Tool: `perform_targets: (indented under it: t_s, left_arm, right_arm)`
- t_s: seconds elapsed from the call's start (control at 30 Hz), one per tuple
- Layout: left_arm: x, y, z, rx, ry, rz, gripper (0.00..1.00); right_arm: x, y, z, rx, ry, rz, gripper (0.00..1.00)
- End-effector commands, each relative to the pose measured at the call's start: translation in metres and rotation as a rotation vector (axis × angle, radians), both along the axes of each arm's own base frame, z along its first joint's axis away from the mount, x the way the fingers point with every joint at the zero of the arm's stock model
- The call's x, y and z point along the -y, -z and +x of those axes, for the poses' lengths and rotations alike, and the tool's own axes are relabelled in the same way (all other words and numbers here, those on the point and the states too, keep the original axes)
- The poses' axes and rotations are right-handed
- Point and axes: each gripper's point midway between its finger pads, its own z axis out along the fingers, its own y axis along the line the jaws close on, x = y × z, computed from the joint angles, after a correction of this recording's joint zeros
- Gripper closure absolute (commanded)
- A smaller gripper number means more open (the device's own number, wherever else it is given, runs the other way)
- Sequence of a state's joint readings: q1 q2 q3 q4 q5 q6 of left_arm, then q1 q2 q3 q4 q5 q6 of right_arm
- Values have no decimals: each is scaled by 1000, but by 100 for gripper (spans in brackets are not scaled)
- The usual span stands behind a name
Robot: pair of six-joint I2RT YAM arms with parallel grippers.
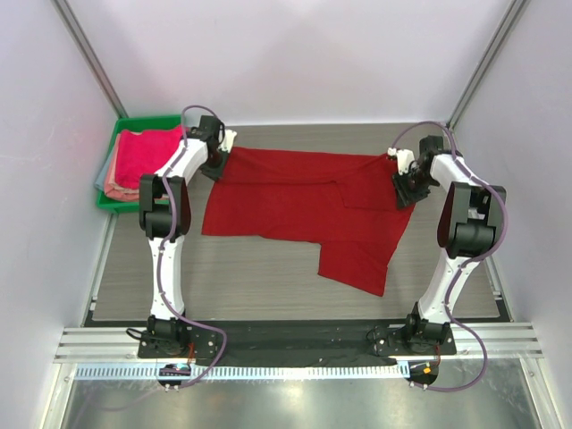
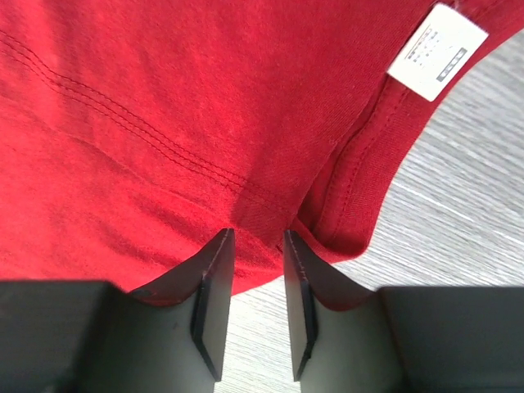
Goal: Fold and stack the t-shirts
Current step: Fold the tshirt
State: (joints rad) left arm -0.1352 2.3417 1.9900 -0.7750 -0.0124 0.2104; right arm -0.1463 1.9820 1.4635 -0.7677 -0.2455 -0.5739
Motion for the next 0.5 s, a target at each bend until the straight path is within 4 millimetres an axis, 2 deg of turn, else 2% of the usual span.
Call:
perform_targets:
  t_s: [0.0,0.27,0.4,0.47]
  left_arm:
    - [-3,-27,9,70,2,10,92]
    - [-1,-30,9,74,9,21,92]
    - [1,-32,9,81,12,22,92]
    - [2,-31,9,81,13,22,91]
  right_arm:
    - [3,-4,5,5,2,-2,66]
    - [2,3,3,-23,21,22,76]
    - [3,-5,6,0,26,26,89]
    - [2,-15,8,24,25,24,91]
